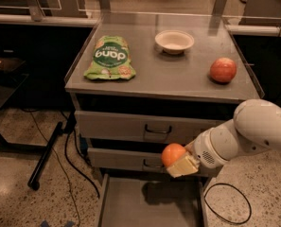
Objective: Place orange into bottom drawer
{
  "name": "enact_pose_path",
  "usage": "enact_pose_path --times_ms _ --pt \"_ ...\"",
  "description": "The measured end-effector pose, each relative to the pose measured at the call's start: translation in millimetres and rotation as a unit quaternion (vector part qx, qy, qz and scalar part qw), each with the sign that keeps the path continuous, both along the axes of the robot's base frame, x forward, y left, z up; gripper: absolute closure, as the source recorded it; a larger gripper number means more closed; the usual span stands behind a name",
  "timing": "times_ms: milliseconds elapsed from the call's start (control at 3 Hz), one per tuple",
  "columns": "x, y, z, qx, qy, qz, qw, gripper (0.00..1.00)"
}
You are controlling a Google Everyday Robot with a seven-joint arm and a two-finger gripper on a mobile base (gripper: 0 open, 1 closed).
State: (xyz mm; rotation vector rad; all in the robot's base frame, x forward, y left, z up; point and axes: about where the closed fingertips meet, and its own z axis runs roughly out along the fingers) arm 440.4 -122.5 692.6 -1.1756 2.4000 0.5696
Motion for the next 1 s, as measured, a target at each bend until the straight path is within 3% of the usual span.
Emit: enact_pose_path --times_ms 333,667,1000 --pt "0 0 0 0.000 0.000 0.000 1.0000 1.00" --pt "2 -1 -29 0.016 0.021 -0.012 0.9996 1.00" --pt "15 -6 -112 0.053 0.064 -0.055 0.9951 1.00"
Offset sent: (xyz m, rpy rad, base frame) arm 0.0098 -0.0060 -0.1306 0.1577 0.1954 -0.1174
